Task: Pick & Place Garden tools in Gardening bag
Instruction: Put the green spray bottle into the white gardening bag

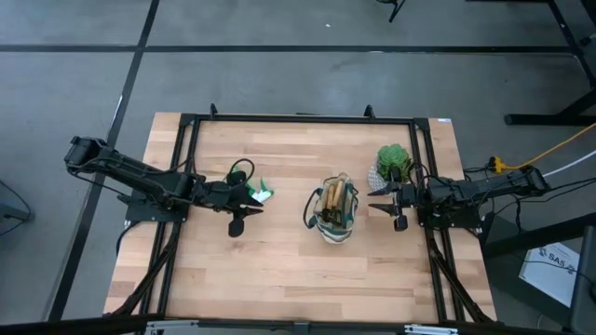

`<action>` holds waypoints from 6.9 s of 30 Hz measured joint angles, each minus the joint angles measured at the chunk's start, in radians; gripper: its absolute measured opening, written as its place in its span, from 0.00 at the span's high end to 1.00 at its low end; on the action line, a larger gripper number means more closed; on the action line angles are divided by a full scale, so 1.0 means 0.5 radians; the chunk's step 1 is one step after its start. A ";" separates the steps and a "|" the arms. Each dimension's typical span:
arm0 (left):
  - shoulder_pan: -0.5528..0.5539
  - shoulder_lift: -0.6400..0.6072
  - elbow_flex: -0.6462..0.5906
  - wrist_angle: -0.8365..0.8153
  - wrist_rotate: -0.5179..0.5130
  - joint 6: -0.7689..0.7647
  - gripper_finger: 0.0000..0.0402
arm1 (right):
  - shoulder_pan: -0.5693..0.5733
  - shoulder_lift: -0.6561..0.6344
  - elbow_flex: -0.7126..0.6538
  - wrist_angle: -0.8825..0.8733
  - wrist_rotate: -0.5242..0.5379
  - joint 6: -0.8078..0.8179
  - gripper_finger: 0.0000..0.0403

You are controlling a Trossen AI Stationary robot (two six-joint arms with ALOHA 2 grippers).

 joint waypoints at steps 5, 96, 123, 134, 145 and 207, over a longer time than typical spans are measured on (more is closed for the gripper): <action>-0.031 0.029 0.000 -0.076 0.001 0.140 0.77 | 0.000 0.000 0.000 0.000 0.000 0.000 0.64; 0.584 0.896 0.423 -0.929 0.001 1.227 0.69 | 0.000 0.000 0.001 0.000 0.000 -0.001 0.64; 0.513 0.695 0.424 -0.219 0.352 1.038 0.69 | 0.000 -0.001 0.001 0.001 0.000 0.000 0.64; 0.513 0.045 0.011 0.081 0.252 0.948 0.69 | 0.000 -0.001 0.001 -0.004 0.000 0.000 0.64; 0.513 -0.359 -0.556 1.387 0.349 0.782 0.69 | 0.000 -0.001 0.001 -0.005 0.000 -0.001 0.64; 0.317 0.770 0.314 1.950 0.371 0.786 0.68 | 0.000 0.000 0.001 -0.005 0.000 0.000 0.64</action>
